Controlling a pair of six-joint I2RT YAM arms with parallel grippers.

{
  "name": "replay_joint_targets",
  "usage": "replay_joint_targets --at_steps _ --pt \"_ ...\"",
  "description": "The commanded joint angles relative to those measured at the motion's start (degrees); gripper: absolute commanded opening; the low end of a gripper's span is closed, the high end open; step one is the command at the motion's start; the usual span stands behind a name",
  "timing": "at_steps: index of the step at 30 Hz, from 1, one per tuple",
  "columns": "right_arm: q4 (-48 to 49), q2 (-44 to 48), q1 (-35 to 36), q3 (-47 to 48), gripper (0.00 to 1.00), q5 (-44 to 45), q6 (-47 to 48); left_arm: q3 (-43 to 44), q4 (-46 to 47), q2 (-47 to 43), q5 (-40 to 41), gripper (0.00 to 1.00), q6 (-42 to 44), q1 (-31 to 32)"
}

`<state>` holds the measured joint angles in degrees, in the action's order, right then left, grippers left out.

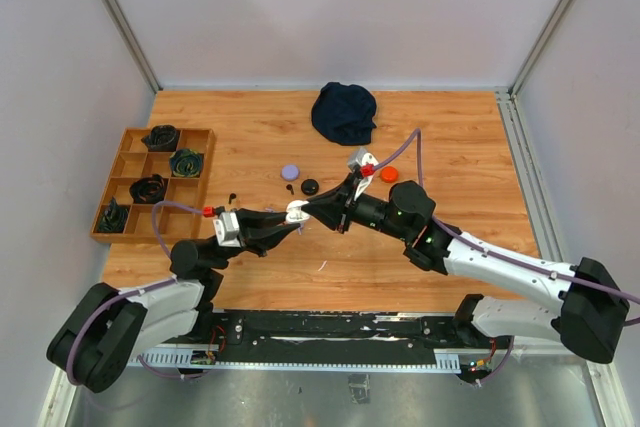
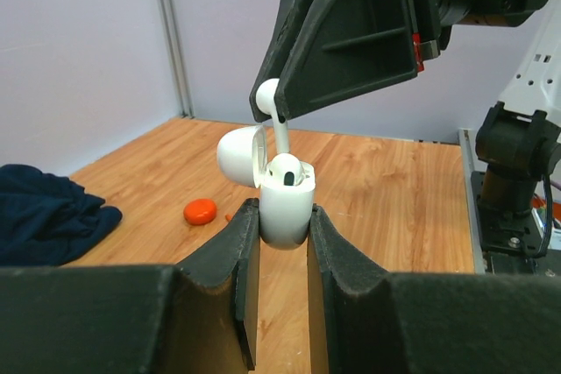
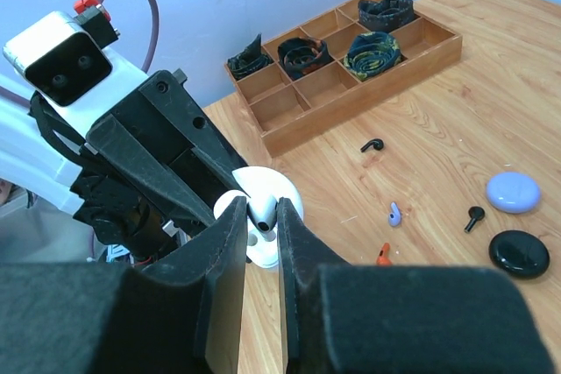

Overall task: Insert the wireless bluetooth earbuds into the charging case
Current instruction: Place the earbud in the charging case.

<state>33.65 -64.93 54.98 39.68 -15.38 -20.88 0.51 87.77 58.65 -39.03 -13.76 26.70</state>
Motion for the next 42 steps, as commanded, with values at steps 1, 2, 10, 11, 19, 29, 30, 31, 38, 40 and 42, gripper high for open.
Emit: replay_joint_targets --at_steps 1,2,10,11,19,29,30,31,38,40,42 --pt "5.4 -0.5 2.0 -0.6 0.15 0.0 -1.8 -4.3 14.3 -1.2 0.8 0.00 -0.6 -0.5" --pt "5.6 -0.7 2.1 -0.6 0.15 -0.2 -1.9 -4.2 14.3 -1.3 0.9 0.00 -0.7 -0.5" --pt "7.8 -2.0 2.9 -1.0 0.16 -1.7 -2.6 -4.3 14.3 -2.3 1.4 0.00 -1.4 -0.5" --pt "8.0 -2.1 2.9 -1.0 0.16 -1.8 -2.6 -4.3 14.3 -2.5 1.6 0.00 -1.4 -0.5" --pt "8.7 -0.9 3.3 -2.6 0.16 0.6 -2.1 -4.6 14.3 -3.2 2.5 0.00 -1.8 -0.5" --pt "8.7 0.8 3.3 -3.7 0.16 3.1 -1.6 -4.4 14.3 -3.5 1.9 0.00 -2.1 -0.4" --pt "8.7 0.5 3.3 -3.6 0.16 2.7 -1.7 -4.4 14.3 -3.4 1.9 0.00 -2.2 -0.5" --pt "8.7 0.2 3.3 -3.4 0.16 2.1 -1.8 -4.3 14.3 -3.5 1.9 0.00 -2.2 -0.5" --pt "10.6 -1.2 3.3 -2.7 0.16 -1.2 -3.6 -4.3 14.2 -3.5 2.0 0.00 -2.3 -0.4" --pt "11.4 -1.5 3.3 -2.7 0.16 -1.8 -4.4 -4.3 14.3 -3.5 2.0 0.00 -2.4 -0.5" --pt "11.9 -1.9 3.3 -2.6 0.16 -2.0 -5.1 -4.3 14.3 -3.5 2.0 0.00 -2.4 -0.5"
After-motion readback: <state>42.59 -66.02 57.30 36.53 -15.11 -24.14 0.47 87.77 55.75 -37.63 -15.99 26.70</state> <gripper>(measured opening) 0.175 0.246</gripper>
